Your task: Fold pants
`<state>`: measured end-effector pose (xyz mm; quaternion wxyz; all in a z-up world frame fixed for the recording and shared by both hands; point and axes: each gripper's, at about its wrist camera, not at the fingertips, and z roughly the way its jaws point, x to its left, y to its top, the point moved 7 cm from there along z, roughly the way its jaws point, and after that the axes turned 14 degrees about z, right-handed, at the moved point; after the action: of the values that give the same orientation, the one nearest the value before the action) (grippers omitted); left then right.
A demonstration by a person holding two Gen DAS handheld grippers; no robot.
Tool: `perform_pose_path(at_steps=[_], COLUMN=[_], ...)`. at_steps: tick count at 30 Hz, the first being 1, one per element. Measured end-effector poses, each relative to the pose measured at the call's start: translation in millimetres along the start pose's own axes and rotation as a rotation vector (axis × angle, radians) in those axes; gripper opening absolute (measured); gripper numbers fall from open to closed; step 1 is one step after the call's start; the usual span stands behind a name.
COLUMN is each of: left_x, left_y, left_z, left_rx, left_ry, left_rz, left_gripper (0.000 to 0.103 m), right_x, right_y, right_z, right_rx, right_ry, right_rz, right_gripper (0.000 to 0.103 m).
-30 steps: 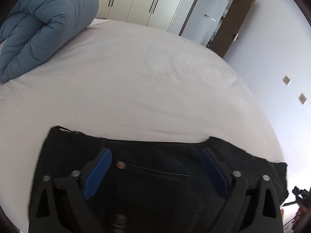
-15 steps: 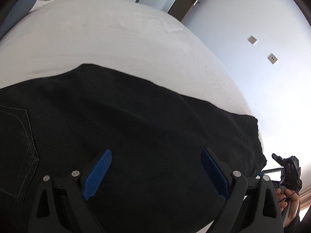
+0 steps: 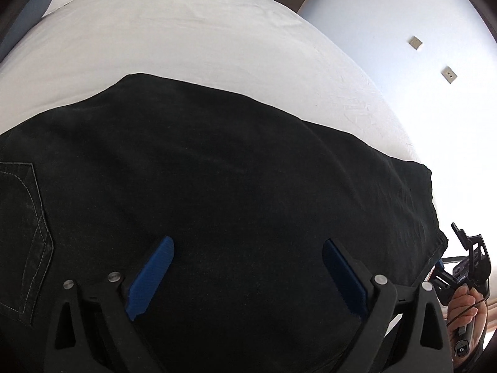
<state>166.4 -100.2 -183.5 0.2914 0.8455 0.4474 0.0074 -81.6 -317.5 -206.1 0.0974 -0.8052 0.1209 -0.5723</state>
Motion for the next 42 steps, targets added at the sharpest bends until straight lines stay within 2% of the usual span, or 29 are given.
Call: perform_pose_path(at_steps=[2, 7, 9, 14, 20, 23, 27, 29, 31, 34, 35, 37, 39, 42], left_x=[-2.1, -1.1, -2.9, -3.7, -3.1, -1.6, 1.3, 4.1, 7.9, 14.0, 16.6, 19.2, 18.5, 11.4], left_y=[0.0, -1.0, -1.3, -2.7, -3.0, -3.6, -4.7, -5.1, -5.8, -6.4, -6.6, -6.4, -4.4, 1.5], left_z=[1.0, -1.0, -0.3, -0.7, -2.7, -3.6, -6.1, -7.9, -10.1, -15.5, -17.9, -21.8, -25.2, -21.7], left_rx=[0.005, 0.005, 0.004, -0.001, -0.012, -0.02, -0.031, -0.037, -0.046, -0.066, -0.071, -0.071, -0.074, -0.056], left_ry=[0.004, 0.004, 0.002, 0.004, -0.008, -0.017, -0.035, -0.047, -0.059, -0.077, -0.087, -0.096, -0.142, -0.211], left_rz=[0.005, 0.003, -0.001, 0.002, -0.014, -0.021, -0.029, -0.04, -0.059, -0.099, -0.122, -0.152, -0.19, -0.234], left_gripper=[0.097, 0.097, 0.097, 0.097, 0.097, 0.097, 0.098, 0.098, 0.098, 0.098, 0.099, 0.099, 0.099, 0.1], right_x=[6.3, 10.5, 7.4, 11.6, 23.2, 35.3, 70.6, 91.6, 102.3, 83.6, 73.5, 51.7, 40.6, 42.7], right_y=[0.4, 8.3, 10.4, 11.5, 6.6, -0.2, -31.0, -66.5, -117.9, -186.2, -200.1, -220.5, -224.2, -219.1], right_z=[11.7, 37.9, 45.1, 45.7, 64.7, 72.3, 86.2, 108.3, 139.1, 176.1, 180.9, 186.9, 190.1, 194.0], right_rx=[-0.006, -0.023, -0.035, -0.043, -0.082, -0.116, -0.14, -0.105, -0.042, 0.038, 0.055, 0.081, 0.072, 0.07], right_ry=[0.002, -0.029, -0.038, -0.056, -0.135, -0.191, -0.266, -0.318, -0.395, -0.533, -0.563, -0.612, -0.635, -0.629], right_rz=[-0.011, -0.018, -0.014, -0.043, -0.119, -0.195, -0.425, -0.621, -0.876, -1.227, -1.293, -1.385, -1.422, -1.413], right_gripper=[0.045, 0.014, 0.01, 0.008, 0.008, 0.008, 0.008, 0.008, 0.008, 0.008, 0.008, 0.008, 0.008, 0.008])
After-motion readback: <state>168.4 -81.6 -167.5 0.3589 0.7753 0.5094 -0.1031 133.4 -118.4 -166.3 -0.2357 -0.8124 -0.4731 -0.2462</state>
